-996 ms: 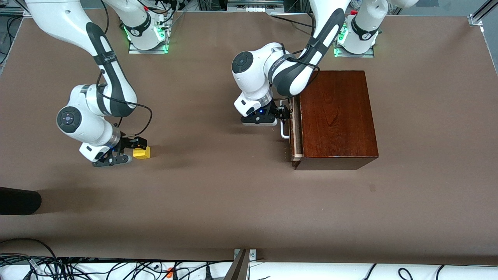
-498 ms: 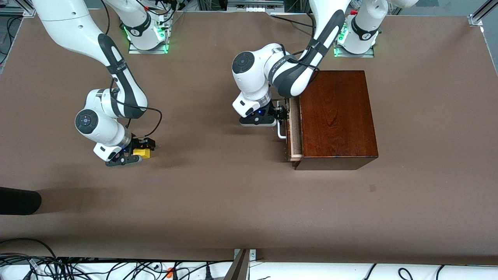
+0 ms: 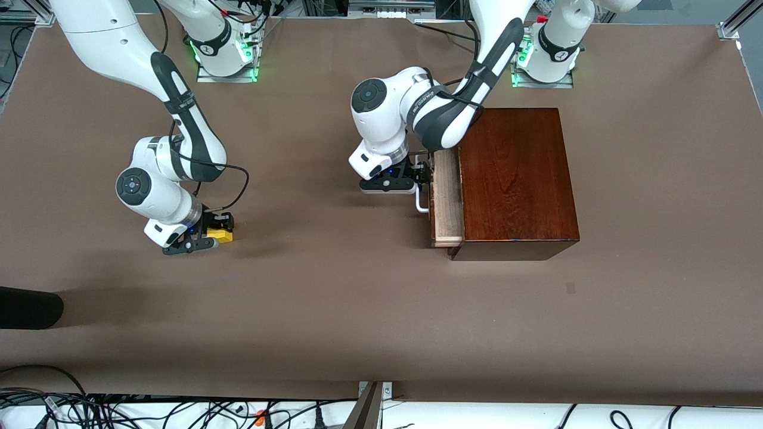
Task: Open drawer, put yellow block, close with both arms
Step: 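Pull the drawer open with the left gripper while the right gripper grasps the cube, then pull the drawer further open with the left gripper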
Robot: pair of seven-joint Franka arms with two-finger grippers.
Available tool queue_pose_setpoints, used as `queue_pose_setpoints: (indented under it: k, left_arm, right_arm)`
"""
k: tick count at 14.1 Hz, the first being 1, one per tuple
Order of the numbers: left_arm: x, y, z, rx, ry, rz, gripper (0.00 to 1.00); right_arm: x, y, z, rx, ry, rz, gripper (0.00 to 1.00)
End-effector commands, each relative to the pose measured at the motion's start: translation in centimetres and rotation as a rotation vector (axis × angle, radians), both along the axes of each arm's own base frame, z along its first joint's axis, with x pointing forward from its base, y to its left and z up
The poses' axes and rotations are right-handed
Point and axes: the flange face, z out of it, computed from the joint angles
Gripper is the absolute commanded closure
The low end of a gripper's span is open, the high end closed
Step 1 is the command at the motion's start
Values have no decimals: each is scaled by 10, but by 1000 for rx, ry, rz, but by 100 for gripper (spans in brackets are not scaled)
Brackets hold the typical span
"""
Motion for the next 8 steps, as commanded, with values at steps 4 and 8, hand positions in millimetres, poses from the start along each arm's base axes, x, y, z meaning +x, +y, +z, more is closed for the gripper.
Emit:
queue_pose_setpoints:
  k: [4, 8]
  left_arm:
    - [-1, -45, -10, -141, 4, -11, 0]
    - [-1, -46, -9, -145, 3, -12, 0]
  right_arm:
    - [4, 2, 10, 15, -24, 33, 81]
    - [3, 2, 8, 16, -21, 34, 80]
